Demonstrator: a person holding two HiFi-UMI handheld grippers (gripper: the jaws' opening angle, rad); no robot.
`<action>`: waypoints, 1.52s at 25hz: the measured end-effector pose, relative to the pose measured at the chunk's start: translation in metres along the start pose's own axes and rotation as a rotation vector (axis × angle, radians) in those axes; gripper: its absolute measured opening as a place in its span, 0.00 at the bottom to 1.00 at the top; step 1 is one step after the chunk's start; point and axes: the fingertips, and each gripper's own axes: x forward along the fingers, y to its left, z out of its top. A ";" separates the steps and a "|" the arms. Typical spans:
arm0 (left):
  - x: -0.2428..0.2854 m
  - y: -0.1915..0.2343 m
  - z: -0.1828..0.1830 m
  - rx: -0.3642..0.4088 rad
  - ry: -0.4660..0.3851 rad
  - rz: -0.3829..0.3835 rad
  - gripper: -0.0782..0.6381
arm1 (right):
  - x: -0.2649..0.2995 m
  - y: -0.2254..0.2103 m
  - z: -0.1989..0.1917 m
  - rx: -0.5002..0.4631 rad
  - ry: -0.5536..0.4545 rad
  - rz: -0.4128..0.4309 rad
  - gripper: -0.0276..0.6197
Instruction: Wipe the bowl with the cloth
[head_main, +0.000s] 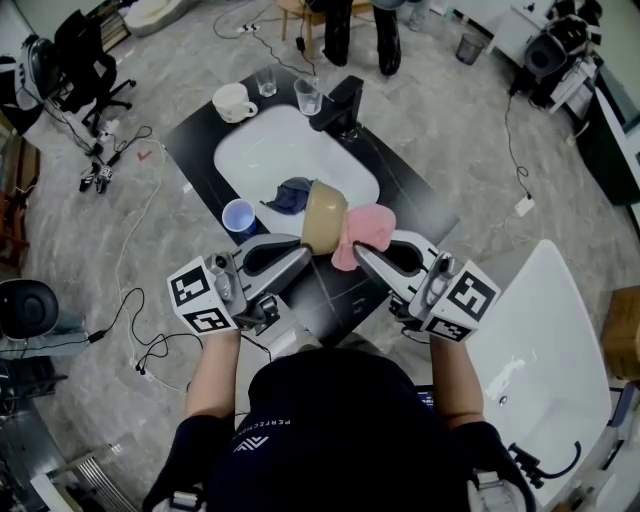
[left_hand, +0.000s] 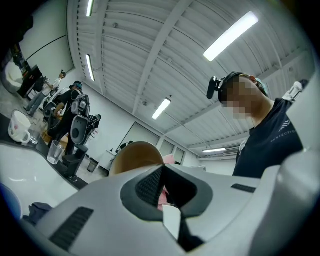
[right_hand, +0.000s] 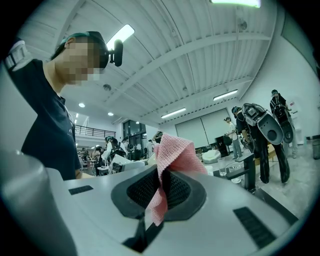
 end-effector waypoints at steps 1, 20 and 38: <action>0.000 0.002 -0.001 0.004 0.009 0.013 0.13 | 0.000 -0.001 0.001 -0.001 -0.003 -0.003 0.11; 0.000 0.024 -0.016 0.163 0.144 0.277 0.13 | -0.003 -0.005 -0.004 0.000 0.004 -0.039 0.11; 0.004 0.027 -0.030 0.315 0.231 0.406 0.13 | -0.004 -0.013 -0.018 0.008 0.049 -0.102 0.11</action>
